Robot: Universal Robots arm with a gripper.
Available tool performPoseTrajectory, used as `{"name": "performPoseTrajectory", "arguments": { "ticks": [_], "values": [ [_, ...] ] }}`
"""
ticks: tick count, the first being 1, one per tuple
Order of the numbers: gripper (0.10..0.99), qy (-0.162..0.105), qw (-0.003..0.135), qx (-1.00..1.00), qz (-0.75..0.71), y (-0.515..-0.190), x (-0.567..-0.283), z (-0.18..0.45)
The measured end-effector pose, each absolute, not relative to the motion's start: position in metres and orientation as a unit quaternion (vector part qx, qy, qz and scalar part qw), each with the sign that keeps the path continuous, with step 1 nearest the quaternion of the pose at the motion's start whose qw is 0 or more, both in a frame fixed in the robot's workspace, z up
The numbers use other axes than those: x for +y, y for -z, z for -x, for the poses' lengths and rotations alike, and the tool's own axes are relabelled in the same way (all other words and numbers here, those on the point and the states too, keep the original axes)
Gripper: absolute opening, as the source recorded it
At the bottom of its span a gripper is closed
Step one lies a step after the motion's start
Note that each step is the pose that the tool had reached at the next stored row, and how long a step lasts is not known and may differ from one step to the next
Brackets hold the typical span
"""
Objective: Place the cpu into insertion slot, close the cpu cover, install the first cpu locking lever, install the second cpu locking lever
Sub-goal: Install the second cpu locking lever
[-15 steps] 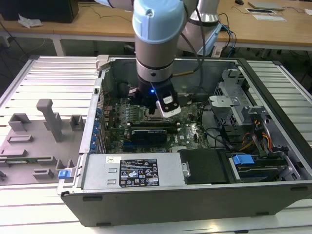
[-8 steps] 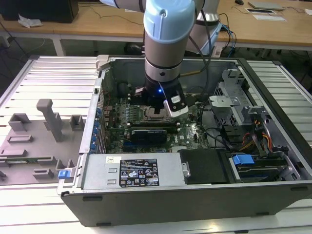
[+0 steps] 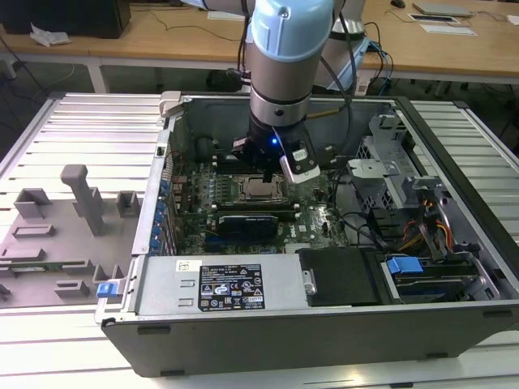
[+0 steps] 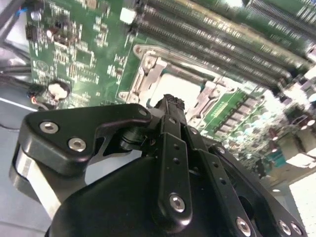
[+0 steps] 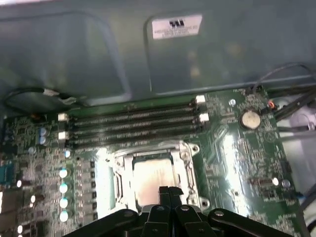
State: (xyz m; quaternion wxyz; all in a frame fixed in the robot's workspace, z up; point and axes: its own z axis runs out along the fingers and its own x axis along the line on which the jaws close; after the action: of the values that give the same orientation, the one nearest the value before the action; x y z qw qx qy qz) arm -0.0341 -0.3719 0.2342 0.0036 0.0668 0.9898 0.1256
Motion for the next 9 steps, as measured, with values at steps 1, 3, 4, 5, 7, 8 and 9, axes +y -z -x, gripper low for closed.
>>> {"name": "performPoseTrajectory", "arguments": {
  "ticks": [1, 3, 4, 5, 7, 8, 9],
  "values": [
    [0.106, -0.120, 0.003, 0.990, -0.067, -0.2342, -0.3696, 0.0341],
    [0.106, -0.108, 0.002, 0.992, -0.067, -0.2342, -0.3667, 0.0342],
    [0.106, -0.102, 0.002, 0.992, -0.067, -0.2342, -0.3651, 0.0342],
    [0.106, -0.099, 0.002, 0.993, -0.067, -0.2343, -0.3636, 0.0342],
    [0.106, -0.098, 0.002, 0.993, -0.067, -0.2342, -0.3636, 0.0341],
    [0.106, -0.098, 0.002, 0.993, -0.067, -0.2342, -0.3635, 0.0341],
    [0.106, -0.098, 0.002, 0.993, -0.067, -0.2342, -0.3635, 0.0342]
  ]
}}
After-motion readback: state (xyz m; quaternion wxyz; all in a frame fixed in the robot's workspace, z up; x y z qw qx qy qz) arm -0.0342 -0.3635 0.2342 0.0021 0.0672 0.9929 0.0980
